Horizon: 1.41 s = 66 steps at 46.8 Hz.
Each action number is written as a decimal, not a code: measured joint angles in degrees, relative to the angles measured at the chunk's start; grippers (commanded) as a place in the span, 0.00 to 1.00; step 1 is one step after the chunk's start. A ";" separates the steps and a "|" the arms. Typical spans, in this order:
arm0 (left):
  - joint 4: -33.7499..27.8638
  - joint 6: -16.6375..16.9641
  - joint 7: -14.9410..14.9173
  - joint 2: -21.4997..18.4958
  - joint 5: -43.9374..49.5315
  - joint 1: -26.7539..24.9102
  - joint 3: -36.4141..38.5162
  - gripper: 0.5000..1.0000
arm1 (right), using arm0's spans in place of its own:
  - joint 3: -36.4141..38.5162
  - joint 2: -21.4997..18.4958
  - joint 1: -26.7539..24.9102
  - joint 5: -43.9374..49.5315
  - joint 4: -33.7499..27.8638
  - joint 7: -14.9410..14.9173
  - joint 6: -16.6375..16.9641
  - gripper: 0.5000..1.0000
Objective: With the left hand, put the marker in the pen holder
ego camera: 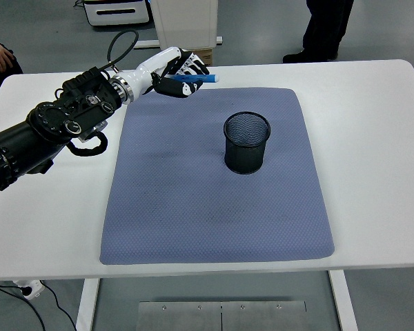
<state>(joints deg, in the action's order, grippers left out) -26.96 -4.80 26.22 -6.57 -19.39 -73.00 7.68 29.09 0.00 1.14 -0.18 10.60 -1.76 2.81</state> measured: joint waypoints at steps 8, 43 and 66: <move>-0.26 -1.70 -0.03 1.28 3.96 -0.01 -3.17 0.00 | 0.00 0.00 0.00 0.00 0.00 0.00 0.00 1.00; -12.61 -1.14 -0.47 6.59 19.65 3.65 -12.43 0.00 | -0.02 0.00 0.00 0.00 -0.02 0.00 0.00 1.00; -19.28 1.77 -0.30 6.57 20.44 8.04 -14.20 0.00 | -0.01 0.00 0.00 0.00 -0.01 0.00 0.00 1.00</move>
<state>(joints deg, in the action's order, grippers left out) -46.23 -3.03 25.93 0.00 1.05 -64.96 -6.52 29.08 0.00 1.14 -0.18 10.58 -1.76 2.82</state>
